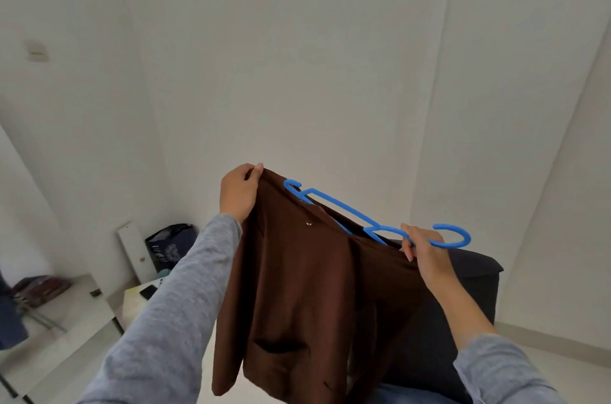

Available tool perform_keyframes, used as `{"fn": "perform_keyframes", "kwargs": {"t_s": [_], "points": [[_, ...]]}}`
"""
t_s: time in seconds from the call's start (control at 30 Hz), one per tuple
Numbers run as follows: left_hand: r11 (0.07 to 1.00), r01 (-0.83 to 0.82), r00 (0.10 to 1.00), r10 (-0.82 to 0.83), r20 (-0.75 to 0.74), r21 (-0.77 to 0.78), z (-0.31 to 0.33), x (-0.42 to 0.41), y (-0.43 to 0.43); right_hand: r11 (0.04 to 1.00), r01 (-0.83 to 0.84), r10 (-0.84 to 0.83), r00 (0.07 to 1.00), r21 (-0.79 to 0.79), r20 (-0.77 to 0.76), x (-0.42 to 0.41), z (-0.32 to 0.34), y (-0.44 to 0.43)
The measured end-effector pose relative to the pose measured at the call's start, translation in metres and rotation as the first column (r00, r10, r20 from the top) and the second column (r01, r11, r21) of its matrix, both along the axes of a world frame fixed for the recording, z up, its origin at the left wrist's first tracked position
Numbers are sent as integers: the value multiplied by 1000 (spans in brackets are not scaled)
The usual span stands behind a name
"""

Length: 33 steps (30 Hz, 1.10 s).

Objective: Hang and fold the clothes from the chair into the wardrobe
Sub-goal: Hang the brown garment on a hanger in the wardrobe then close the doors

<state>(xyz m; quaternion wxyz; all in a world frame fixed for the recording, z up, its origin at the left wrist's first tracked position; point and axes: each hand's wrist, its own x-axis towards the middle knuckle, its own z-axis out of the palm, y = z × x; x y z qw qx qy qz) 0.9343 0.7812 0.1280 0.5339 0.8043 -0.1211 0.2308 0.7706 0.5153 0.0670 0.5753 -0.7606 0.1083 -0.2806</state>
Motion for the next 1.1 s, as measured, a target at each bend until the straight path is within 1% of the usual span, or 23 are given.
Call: {"fn": "perform_keyframes", "kwargs": {"t_s": [0.07, 0.13, 0.23, 0.3, 0.37, 0.47, 0.53, 0.63, 0.8, 0.87, 0.97, 1.03, 1.1], "points": [[1000, 18, 1000, -18, 10, -24, 3, 0, -1, 1000, 27, -27, 999, 2, 41, 0, 0, 2], [995, 53, 998, -51, 19, -88, 8, -2, -4, 999, 47, -48, 996, 17, 73, 3, 1, 5], [970, 163, 987, -161, 22, -182, 19, -9, -12, 998, 22, -27, 996, 52, 88, 9, 2, 7], [945, 267, 963, -266, 27, -189, 28, -15, -18, 991, -58, 45, 993, 122, 106, 11, 6, 11], [916, 354, 934, -355, 32, -191, 38, -21, -25, 957, -173, 137, 977, 232, 164, 14, 7, 14], [890, 399, 916, -398, 49, -220, 52, -29, -33, 845, -315, 205, 937, 431, 283, 17, 6, 17], [872, 399, 915, -399, 61, -282, 62, -34, -38, 776, -335, 184, 931, 535, 316, 18, 5, 22], [860, 371, 925, -376, 58, -351, 74, -39, -43, 697, -323, 136, 936, 640, 325, 20, 4, 31], [826, 300, 932, -361, -38, -477, 81, -37, -37, 611, -339, 95, 929, 715, 358, 17, 6, 34], [836, 279, 937, -345, -58, -472, 81, -38, -35, 577, -334, 69, 929, 745, 363, 16, 6, 30], [858, 247, 950, -306, -63, -450, 81, -39, -32, 580, -390, 142, 913, 715, 382, 9, 3, 26], [865, 239, 954, -294, -60, -440, 82, -39, -30, 553, -448, 195, 890, 703, 413, 7, -1, 22], [869, 238, 957, -287, -50, -434, 84, -39, -28, 524, -447, 190, 891, 725, 412, 6, 1, 21]]}}
